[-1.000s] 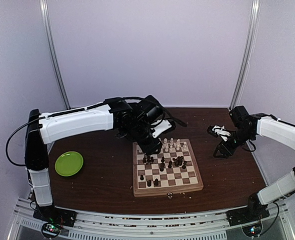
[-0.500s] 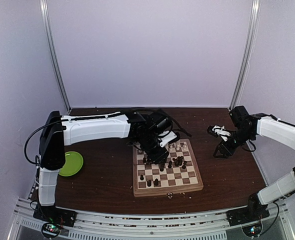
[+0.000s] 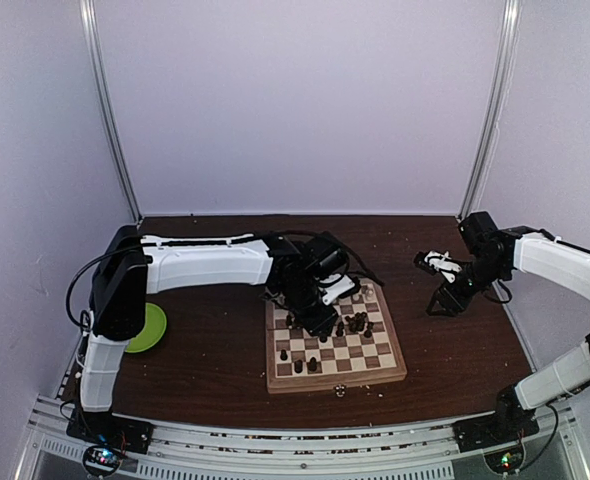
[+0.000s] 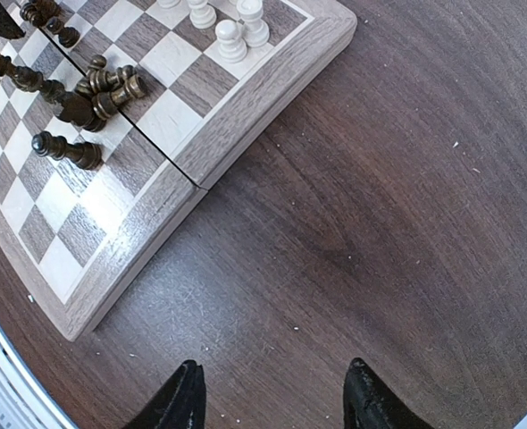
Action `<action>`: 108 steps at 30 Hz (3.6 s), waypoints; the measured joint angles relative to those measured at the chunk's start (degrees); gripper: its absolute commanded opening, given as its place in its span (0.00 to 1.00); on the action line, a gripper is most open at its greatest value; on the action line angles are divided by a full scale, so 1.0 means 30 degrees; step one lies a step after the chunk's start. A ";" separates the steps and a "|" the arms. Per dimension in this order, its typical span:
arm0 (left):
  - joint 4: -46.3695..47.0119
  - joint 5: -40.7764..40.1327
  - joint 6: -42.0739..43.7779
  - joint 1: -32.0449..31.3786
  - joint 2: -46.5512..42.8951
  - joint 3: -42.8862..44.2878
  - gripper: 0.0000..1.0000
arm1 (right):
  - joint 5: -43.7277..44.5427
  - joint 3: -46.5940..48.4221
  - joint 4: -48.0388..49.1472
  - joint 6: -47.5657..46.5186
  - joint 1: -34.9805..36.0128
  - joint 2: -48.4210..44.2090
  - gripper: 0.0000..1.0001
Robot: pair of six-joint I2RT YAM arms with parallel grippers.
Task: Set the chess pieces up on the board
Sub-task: Pick up the queen from the chessboard, then place the queen at e8, then pick up the king from the chessboard.
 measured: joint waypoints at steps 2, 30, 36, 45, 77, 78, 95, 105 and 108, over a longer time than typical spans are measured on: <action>-0.0007 0.0000 0.0015 0.0000 0.0000 0.0000 0.24 | 0.0007 0.0000 -0.0007 0.0000 0.0000 0.0000 0.53; -0.0423 0.2164 0.0874 0.0823 -0.6506 0.1064 0.11 | 0.0073 0.0000 -0.0342 -0.0058 0.0066 0.0036 0.54; -0.0532 0.2237 0.1982 -0.0889 -0.4962 -0.0219 0.11 | 0.0073 0.0000 -0.0350 -0.0058 0.0109 0.0044 0.54; -0.1260 0.1581 0.3657 -0.2688 -0.2827 -0.0503 0.12 | 0.0073 0.0000 -0.0393 -0.0058 0.0197 0.0044 0.55; -0.0860 0.0860 0.4014 -0.2623 -0.0539 -0.0896 0.29 | 0.0153 0.0000 -0.0415 -0.0058 0.0313 0.0510 0.56; -0.0852 0.0860 0.4014 -0.2630 -0.0539 -0.0896 0.29 | 0.0160 0.0000 -0.0415 -0.0058 0.0321 0.0532 0.56; -0.0758 -0.0568 0.3162 -0.1545 -0.3359 -0.0743 0.38 | 0.0219 0.0000 -0.0459 -0.0080 0.0452 0.0576 0.58; -0.0204 -0.2739 0.0780 0.1836 -0.3810 -0.1304 0.37 | 0.0211 0.0000 -0.0554 -0.0146 0.0452 0.0576 0.58; -0.0189 -0.2739 0.0576 0.2040 -0.3592 -0.1617 0.37 | 0.0211 0.0000 -0.0561 -0.0197 0.0452 0.0576 0.57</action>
